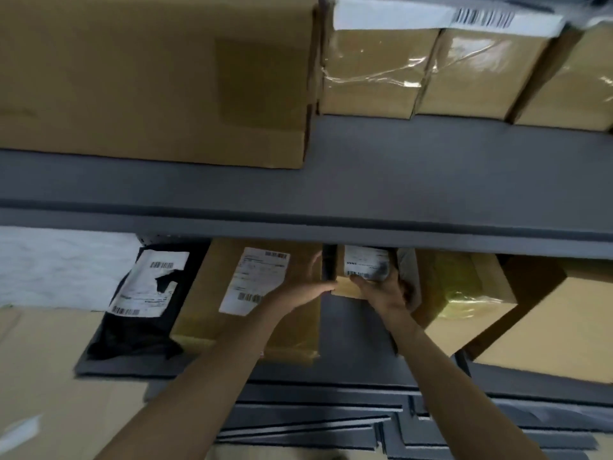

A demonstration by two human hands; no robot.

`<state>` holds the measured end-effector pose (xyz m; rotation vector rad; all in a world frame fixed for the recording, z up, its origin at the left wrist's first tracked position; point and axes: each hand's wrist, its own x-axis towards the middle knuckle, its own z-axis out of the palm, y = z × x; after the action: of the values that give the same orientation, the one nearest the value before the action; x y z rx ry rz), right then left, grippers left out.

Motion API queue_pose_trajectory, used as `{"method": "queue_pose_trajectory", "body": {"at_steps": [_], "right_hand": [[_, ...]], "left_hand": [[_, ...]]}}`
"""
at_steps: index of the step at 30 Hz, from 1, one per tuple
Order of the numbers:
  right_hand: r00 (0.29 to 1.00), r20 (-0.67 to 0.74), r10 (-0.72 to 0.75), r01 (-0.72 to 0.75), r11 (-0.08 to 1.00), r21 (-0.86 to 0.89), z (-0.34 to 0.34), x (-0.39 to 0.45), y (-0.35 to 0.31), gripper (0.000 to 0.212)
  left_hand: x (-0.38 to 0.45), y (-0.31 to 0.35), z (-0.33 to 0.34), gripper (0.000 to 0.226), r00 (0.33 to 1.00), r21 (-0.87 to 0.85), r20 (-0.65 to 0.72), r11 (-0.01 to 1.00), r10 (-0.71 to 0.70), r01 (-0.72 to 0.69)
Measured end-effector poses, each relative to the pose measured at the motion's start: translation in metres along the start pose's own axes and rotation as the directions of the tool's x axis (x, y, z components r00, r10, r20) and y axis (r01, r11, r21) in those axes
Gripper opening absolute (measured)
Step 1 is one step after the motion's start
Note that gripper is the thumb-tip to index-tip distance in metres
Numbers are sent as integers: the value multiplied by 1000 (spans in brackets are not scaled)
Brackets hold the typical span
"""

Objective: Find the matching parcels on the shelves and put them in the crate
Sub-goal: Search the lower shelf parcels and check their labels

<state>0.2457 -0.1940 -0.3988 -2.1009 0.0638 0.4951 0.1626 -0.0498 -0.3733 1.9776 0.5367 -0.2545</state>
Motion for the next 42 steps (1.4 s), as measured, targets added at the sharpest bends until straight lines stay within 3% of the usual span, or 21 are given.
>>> {"method": "queue_pose_trajectory", "body": {"at_steps": [4,8,11,14,17,20,27,31,35,37,40,42], "right_hand": [[1000,-10,-10,8,993,-117,-9,11,11,98],[1000,17,-4,4,999,-36,-18,18,25,97],[997,71,-26,24,999,21,-23,19,27,96],[997,6,-79,78,993,86,-26,8,16,88],[979,-113,-170,189,965,184,-26,-13,-6,76],[943,-170,-286,322,913,252,-18,-37,-33,60],[906,-161,-391,406,910,80,2,-69,-58,66],[948,-137,-289,300,952,68,-5,-70,-49,67],[963,-80,-256,266,949,169,0,-73,-44,59],[974,-40,-223,227,949,217,6,-72,-48,58],[966,34,-255,240,941,239,21,-66,-56,51],[954,123,-275,246,946,210,33,-61,-60,51]], "left_hand": [[30,19,42,72,1000,-161,-9,987,7,-9],[38,23,63,61,999,-308,-2,951,-33,31],[34,24,64,63,995,-305,-62,951,-83,60],[20,31,53,62,983,-307,-149,950,-105,55],[1,36,29,52,972,-481,-193,877,-133,25],[-18,36,5,40,974,-547,-214,835,-80,-52],[-34,18,-9,42,965,-673,-235,736,-117,-75],[-34,10,-13,46,953,-766,-257,635,-161,-99],[-35,7,-27,13,963,-677,-243,731,-117,-82],[-35,5,-37,16,946,-649,-296,754,-130,-100],[-39,1,-57,47,931,-564,-334,823,-145,-74],[-42,-6,-69,47,932,-504,-334,862,-142,-49]]}}
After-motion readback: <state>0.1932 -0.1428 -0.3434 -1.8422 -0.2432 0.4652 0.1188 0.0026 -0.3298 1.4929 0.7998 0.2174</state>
